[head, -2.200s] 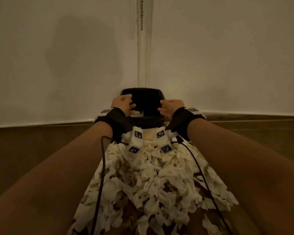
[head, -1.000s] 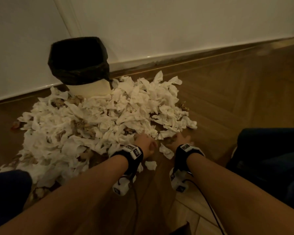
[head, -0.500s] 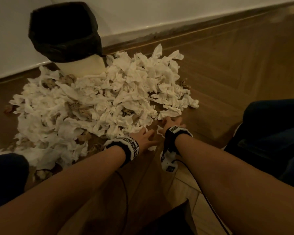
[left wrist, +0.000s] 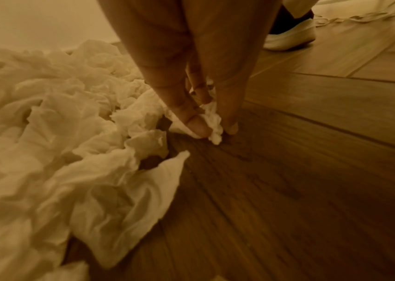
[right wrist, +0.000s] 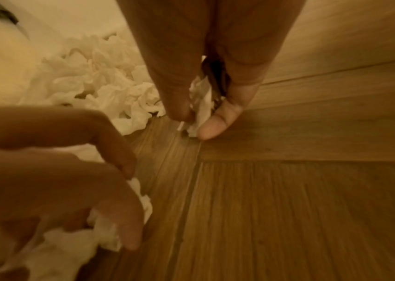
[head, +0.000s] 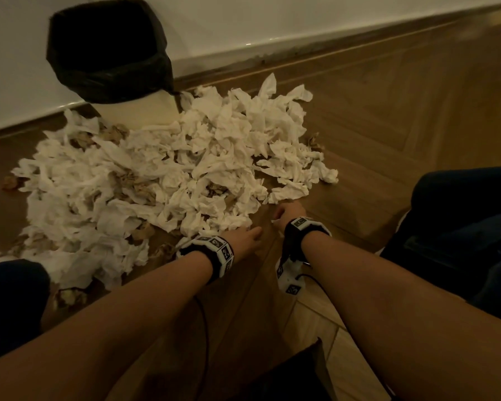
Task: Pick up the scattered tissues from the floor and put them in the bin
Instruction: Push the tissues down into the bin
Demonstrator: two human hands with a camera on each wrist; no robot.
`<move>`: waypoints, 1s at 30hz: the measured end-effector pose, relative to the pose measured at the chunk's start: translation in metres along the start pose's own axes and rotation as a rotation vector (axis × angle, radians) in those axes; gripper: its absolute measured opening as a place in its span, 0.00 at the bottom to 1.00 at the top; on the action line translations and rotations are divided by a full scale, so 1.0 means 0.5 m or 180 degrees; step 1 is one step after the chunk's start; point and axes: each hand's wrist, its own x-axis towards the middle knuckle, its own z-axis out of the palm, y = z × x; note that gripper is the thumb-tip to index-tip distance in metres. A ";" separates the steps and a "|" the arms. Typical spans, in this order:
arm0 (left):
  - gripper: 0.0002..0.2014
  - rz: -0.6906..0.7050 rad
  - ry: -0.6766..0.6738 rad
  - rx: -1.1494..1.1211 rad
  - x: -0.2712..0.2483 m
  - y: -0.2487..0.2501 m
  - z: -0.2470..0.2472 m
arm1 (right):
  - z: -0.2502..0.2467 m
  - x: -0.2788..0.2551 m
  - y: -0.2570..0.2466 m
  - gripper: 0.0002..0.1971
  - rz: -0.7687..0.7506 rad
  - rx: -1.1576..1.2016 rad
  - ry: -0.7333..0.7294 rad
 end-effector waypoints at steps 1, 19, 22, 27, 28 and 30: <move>0.14 -0.0108 0.0024 -0.0287 -0.002 0.004 -0.005 | -0.004 0.000 0.000 0.02 -0.0006 0.0159 -0.0016; 0.16 -0.0326 0.0473 -0.0237 -0.075 0.001 -0.070 | -0.110 -0.070 -0.032 0.10 0.0030 0.2037 0.0230; 0.12 -0.0328 0.0814 -0.0511 -0.097 -0.006 -0.074 | -0.114 -0.078 -0.017 0.10 0.0150 0.2436 0.0206; 0.11 -0.0205 0.0954 -0.0312 -0.095 -0.007 -0.061 | -0.108 -0.088 0.003 0.10 0.0207 0.2559 0.0150; 0.13 -0.0242 0.0959 -0.0301 -0.095 -0.006 -0.057 | -0.105 -0.088 0.005 0.10 0.0203 0.2571 0.0121; 0.13 -0.0201 0.0853 -0.0251 -0.090 -0.007 -0.046 | -0.097 -0.085 0.010 0.11 0.0208 0.2626 0.0055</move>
